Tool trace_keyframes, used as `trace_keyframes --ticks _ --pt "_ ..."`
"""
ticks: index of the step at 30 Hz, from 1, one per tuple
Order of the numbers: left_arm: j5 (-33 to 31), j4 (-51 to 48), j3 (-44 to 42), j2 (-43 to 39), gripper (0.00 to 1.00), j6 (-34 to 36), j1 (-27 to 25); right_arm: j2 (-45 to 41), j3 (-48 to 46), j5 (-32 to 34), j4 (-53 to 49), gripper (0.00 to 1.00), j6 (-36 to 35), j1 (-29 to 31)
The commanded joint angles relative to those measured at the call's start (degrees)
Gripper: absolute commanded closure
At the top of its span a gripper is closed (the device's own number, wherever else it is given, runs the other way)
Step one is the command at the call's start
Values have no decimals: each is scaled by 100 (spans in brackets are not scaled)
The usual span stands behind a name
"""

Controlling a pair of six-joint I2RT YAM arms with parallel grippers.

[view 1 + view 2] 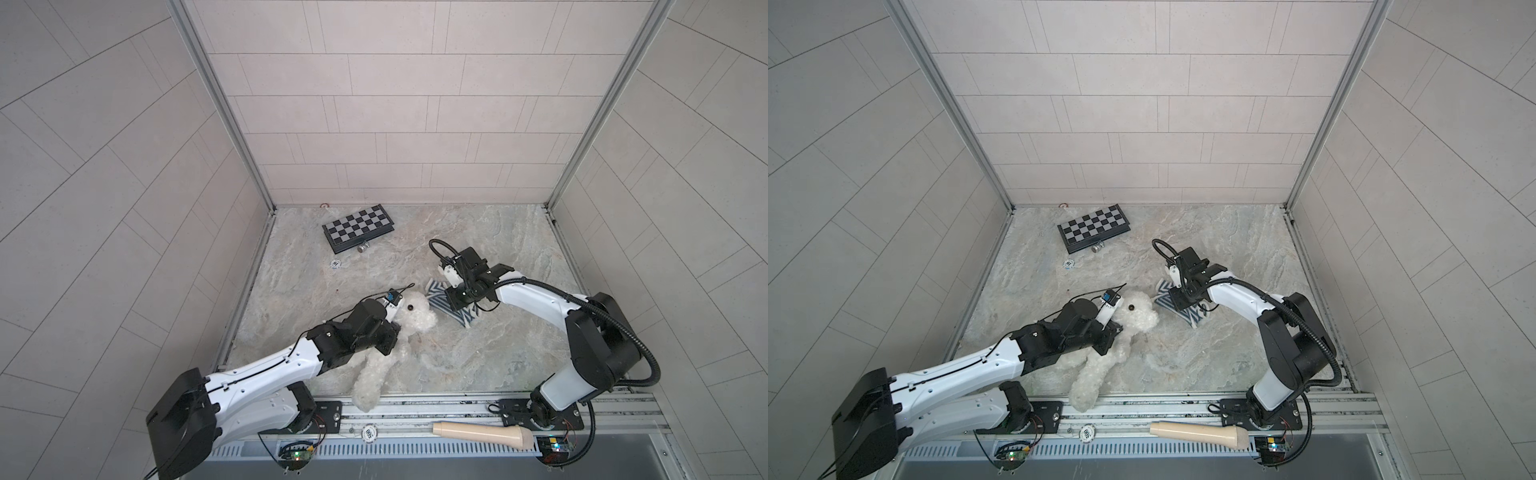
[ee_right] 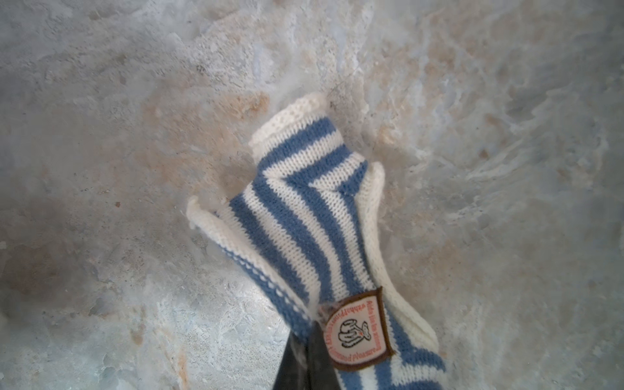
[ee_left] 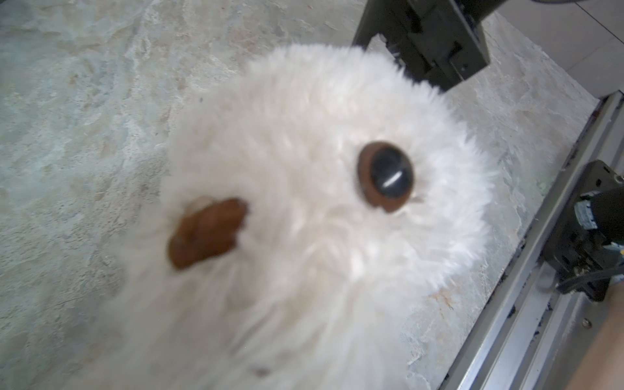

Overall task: Dress the teddy bear
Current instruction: 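Carry the striped garment toward the bear's head held by the left gripper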

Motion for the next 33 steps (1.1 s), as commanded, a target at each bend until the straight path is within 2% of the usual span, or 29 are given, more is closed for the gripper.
trace_keyframes --ticks 1,7,20,26,33 --pt "65 509 -107 -143 100 348 -191 -251 98 -174 58 100 -142 47" --pt "141 794 -182 -8 100 755 -331 -440 43 -405 228 100 -169 60" --pt "-39 742 29 551 100 1313 -683 -684 4 -911 448 100 -231 73" --pt "-157 813 60 683 100 1304 -772 -864 -133 -1066 585 100 -204 90" --pt "-670 888 105 730 100 1236 -771 -1062 -191 -1306 574 100 -351 196"
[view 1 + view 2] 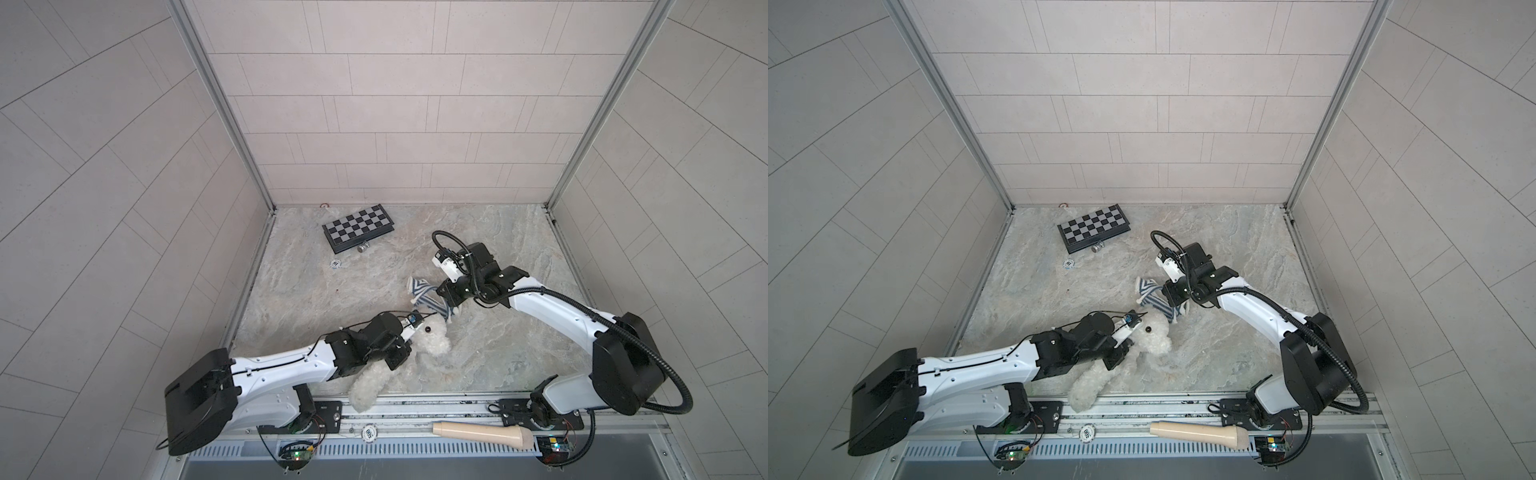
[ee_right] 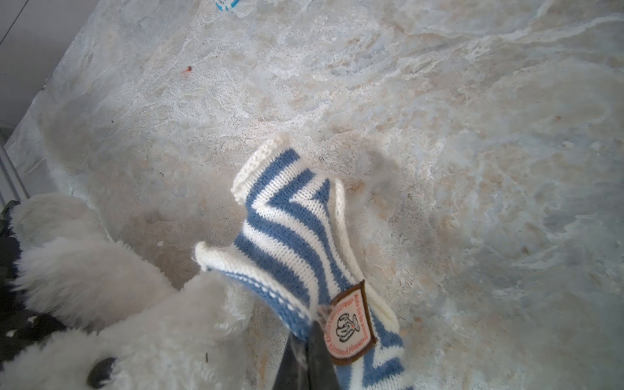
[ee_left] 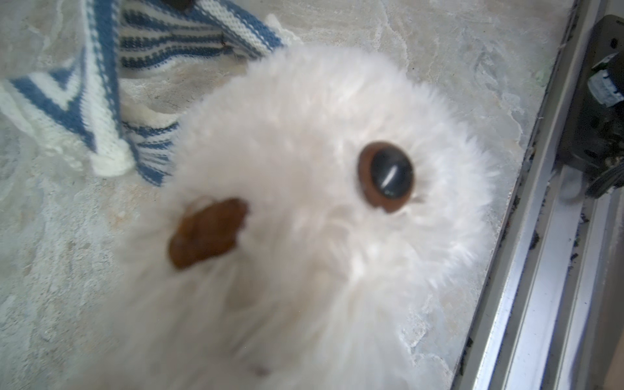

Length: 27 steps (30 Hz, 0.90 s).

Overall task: Dress the teddy bear
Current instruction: 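Carry the striped garment toward the bear's head held by the left gripper, then pull garment opening over bear's head with right gripper while left holds bear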

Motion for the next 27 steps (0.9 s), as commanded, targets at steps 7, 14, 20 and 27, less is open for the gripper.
trace_keyframes --ticks 7,14,20,27 --pt "-859 357 333 174 100 11 -22 -510 -20 -234 -126 100 -358 340" --pt "-1319 458 354 201 100 -64 -26 -806 -94 -214 -106 100 -399 459" --pt "-1394 625 275 153 100 -120 -17 -1032 -200 -266 18 100 -457 531" --pt "-1793 832 139 12 100 -183 -18 -996 -94 -374 -82 100 -450 714"
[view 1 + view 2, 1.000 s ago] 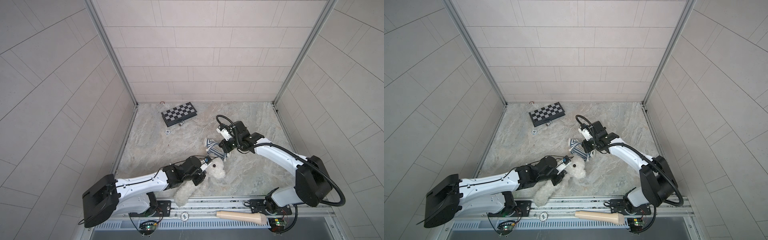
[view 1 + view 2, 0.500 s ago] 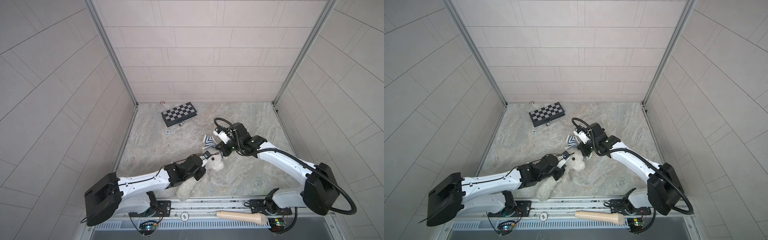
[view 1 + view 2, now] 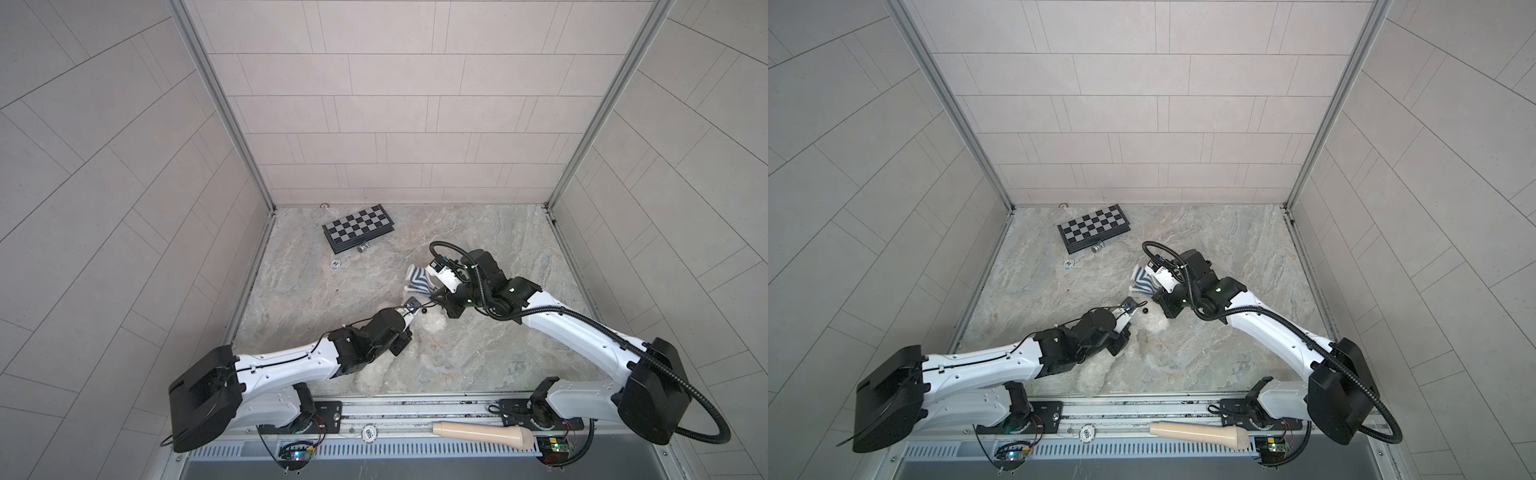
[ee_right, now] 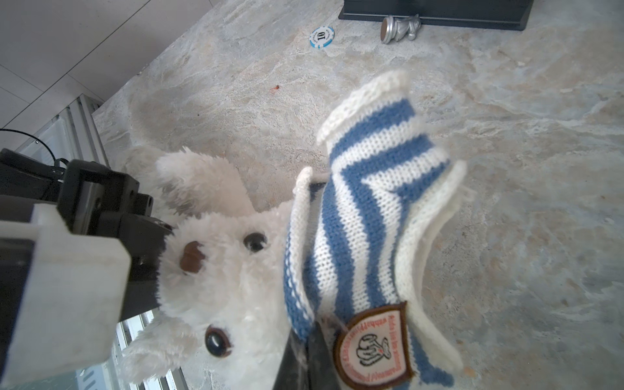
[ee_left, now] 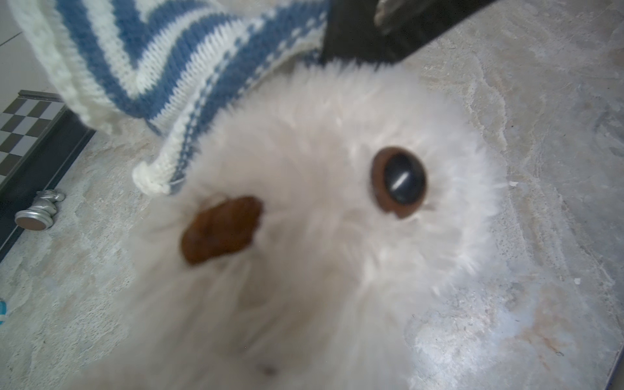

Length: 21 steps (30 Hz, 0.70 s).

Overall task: Dress the teddy bear
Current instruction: 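Pull garment opening over bear's head with right gripper while left holds bear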

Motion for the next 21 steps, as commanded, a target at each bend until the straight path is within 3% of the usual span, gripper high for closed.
trace_keyframes --ticks 1,6,21 --pt "-635 351 -27 -132 100 -130 -18 -85 95 -142 -67 100 -89 103" --pt "-1165 373 -57 -156 100 -192 -15 -121 128 -24 -94 100 -10 194" --pt "-1485 1068 -345 -945 100 -249 -24 -303 800 -25 -513 100 90 686"
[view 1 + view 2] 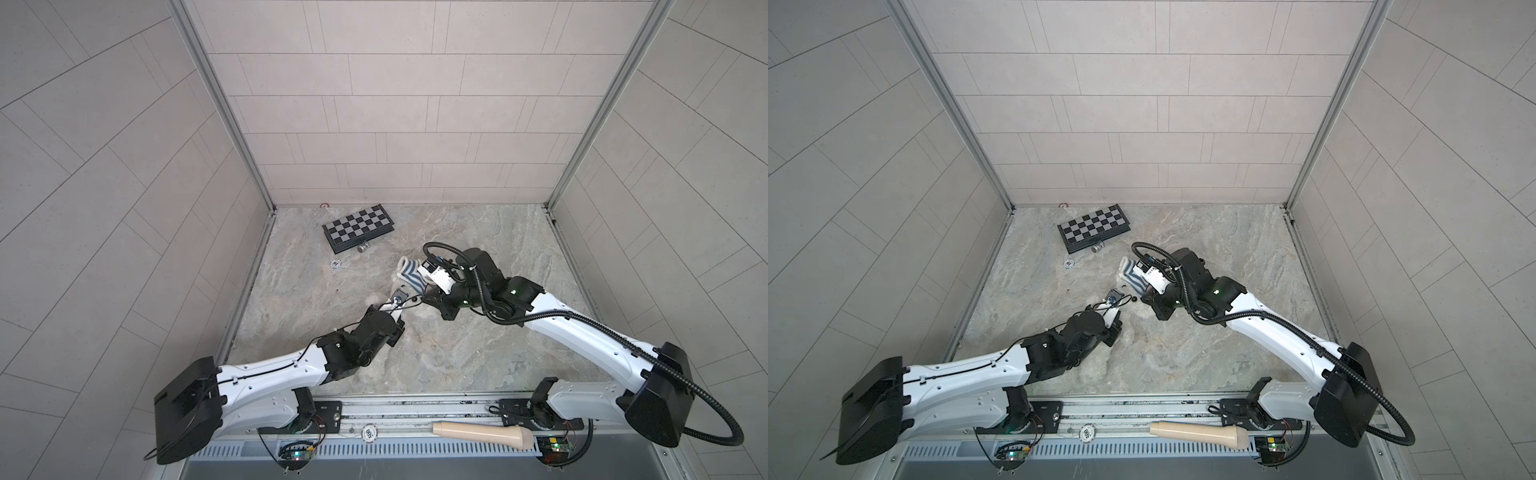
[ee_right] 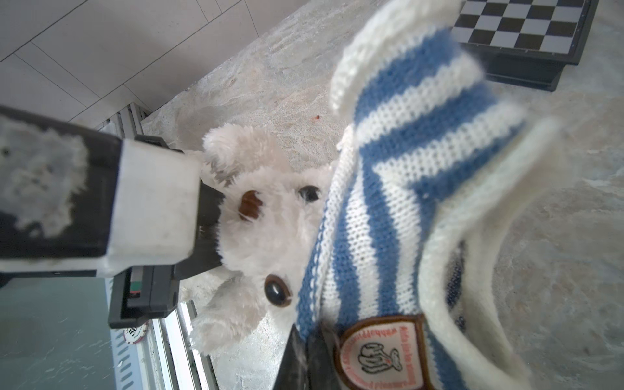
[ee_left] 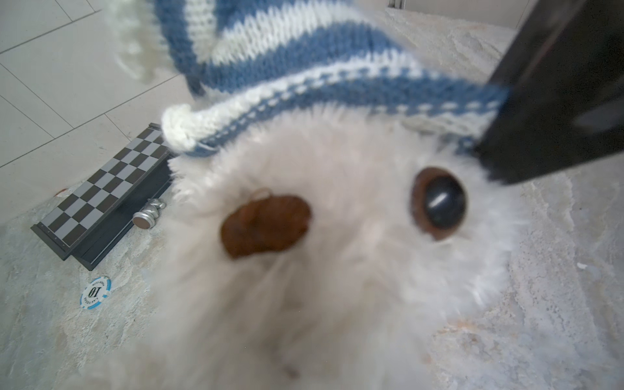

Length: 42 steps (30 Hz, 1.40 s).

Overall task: Dress the teddy bear
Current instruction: 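Pull garment opening over bear's head with right gripper while left holds bear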

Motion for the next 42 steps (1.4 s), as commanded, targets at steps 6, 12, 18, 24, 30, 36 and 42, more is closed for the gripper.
trace_keyframes --ticks 6,12,18,24,30,36,42 --pt "-391 663 -61 -600 100 -72 -12 -225 440 -57 -272 100 141 329" --pt "-228 931 -268 -876 100 -56 -12 -222 610 17 -280 100 274 574" --pt "-188 1103 -457 -1255 100 36 -11 -68 852 262 -392 100 360 860" --pt "-180 1214 -591 -1593 100 245 -11 104 1130 500 -625 100 385 1081" --pt "-43 1371 -782 -1910 100 348 -13 228 1397 759 -767 98 424 1341" --pt "18 1387 -865 -2242 100 418 -16 245 1588 927 -803 95 445 1544" --pt "17 1296 -905 -2538 100 468 -11 259 1755 1062 -859 90 438 1699"
